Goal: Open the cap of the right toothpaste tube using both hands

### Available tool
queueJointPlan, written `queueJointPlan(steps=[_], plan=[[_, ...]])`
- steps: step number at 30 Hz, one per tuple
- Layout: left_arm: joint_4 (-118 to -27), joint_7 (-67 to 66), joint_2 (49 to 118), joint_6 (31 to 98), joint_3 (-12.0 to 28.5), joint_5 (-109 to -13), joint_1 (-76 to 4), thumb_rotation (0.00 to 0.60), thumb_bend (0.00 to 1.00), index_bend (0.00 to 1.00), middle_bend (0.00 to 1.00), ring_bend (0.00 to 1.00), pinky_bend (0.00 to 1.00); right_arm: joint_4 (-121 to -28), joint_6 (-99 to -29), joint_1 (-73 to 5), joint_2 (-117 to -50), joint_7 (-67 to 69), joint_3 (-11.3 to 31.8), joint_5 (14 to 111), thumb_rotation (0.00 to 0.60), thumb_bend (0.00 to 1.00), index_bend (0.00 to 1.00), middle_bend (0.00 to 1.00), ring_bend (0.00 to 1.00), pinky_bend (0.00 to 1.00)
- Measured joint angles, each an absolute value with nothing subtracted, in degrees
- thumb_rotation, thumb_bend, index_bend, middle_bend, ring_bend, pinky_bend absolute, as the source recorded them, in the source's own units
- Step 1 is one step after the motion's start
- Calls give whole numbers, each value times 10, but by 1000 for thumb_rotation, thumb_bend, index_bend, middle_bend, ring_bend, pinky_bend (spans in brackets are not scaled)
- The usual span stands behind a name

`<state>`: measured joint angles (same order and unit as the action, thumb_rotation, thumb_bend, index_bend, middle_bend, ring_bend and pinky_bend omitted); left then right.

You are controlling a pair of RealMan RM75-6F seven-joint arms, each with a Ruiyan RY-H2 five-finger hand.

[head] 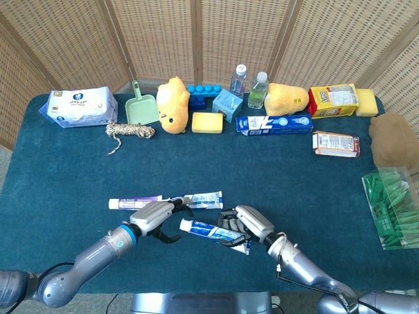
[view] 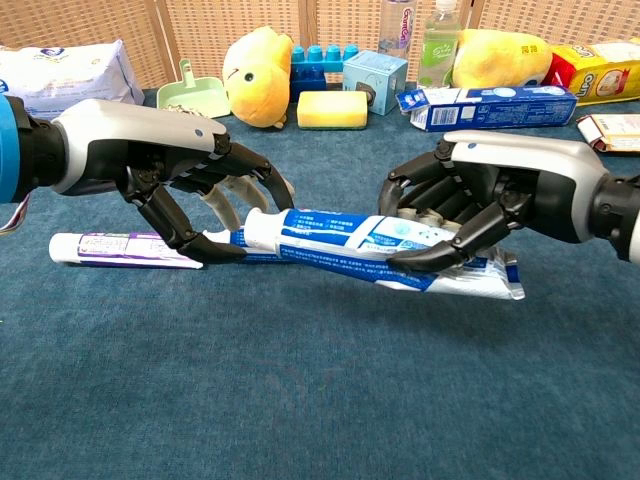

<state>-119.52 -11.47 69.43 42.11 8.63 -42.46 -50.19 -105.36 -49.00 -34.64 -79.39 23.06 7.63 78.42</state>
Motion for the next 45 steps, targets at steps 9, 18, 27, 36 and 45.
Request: queueJointPlan(steps=[9,18,27,36,45], plan=[[-1193,-111,708,445,75,-420,-512,600,313,330,141,146,229,-1056,-495,-346,-788,245,72,793,600,391,919,833,726,817],[-1190,-105,722,467,73,-419,-518,600,316,362,154,159,232,-1060,-502,-344,-779,257,67,800,600,392,919,833,725,817],[-1191,-104,727,477,71,-420,-524,600,324,380,159,162,249,-1061,-503,-345,-775,266,64,802,600,393,919,833,726,817],[-1188,-103,734,489,69,-418,-525,600,339,441,181,178,267,-1057,-509,-344,-773,275,62,802,600,391,919,833,726,818],[-1183,-102,737,497,65,-416,-525,600,340,486,186,184,268,-1055,-519,-341,-775,268,67,790,600,392,918,833,726,817]])
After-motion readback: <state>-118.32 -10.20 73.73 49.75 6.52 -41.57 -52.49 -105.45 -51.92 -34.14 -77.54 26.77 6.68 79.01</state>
